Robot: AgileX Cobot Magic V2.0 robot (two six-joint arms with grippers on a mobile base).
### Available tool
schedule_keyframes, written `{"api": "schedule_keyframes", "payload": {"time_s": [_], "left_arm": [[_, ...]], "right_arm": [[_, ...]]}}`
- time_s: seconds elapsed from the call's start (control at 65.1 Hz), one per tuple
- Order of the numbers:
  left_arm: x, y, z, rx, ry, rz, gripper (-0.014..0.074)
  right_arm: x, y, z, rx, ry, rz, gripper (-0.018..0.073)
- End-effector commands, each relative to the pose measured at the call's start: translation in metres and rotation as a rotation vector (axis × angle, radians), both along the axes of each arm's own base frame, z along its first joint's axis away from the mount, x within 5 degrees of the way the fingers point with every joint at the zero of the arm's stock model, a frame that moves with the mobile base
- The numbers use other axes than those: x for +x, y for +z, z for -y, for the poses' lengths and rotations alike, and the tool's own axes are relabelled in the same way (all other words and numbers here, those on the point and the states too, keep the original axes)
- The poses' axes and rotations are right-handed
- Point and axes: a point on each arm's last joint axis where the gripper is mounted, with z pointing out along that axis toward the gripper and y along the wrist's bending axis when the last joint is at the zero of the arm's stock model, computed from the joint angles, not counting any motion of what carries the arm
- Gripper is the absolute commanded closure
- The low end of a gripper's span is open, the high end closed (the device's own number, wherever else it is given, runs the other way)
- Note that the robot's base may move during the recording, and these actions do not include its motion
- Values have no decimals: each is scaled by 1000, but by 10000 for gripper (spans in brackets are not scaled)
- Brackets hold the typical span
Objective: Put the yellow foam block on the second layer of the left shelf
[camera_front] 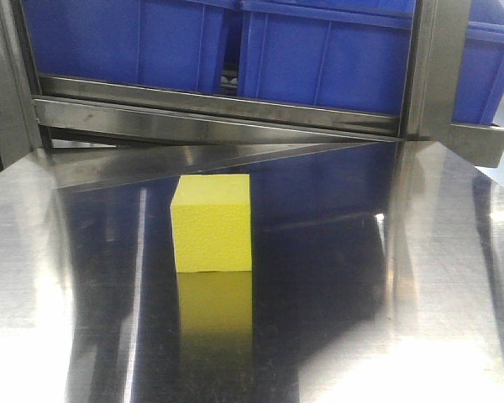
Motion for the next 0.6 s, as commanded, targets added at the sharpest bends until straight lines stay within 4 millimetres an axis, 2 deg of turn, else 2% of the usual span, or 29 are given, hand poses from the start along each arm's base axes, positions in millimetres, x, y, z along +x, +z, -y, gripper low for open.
{"api": "schedule_keyframes", "payload": {"time_s": [0.0, 0.092, 0.215, 0.292, 0.384, 0.491, 0.583], "left_arm": [[0, 0, 2, 0, -23, 70, 460], [0, 0, 2, 0, -23, 70, 460], [0, 0, 2, 0, -23, 70, 460], [0, 0, 2, 0, -23, 70, 460], [0, 0, 2, 0, -23, 70, 460], [0, 0, 2, 0, -23, 70, 460], [0, 0, 2, 0, -23, 70, 460]], "right_arm": [[-6, 39, 0, -2, -3, 91, 503], [1, 60, 0, 7, -5, 0, 503], [21, 84, -2, 33, 17, -137, 498], [34, 94, -6, 30, 60, -207, 440], [51, 104, -13, 16, 118, -301, 305], [70, 113, -27, -16, 204, -433, 64], [85, 119, -41, -50, 274, -528, -58]]}}
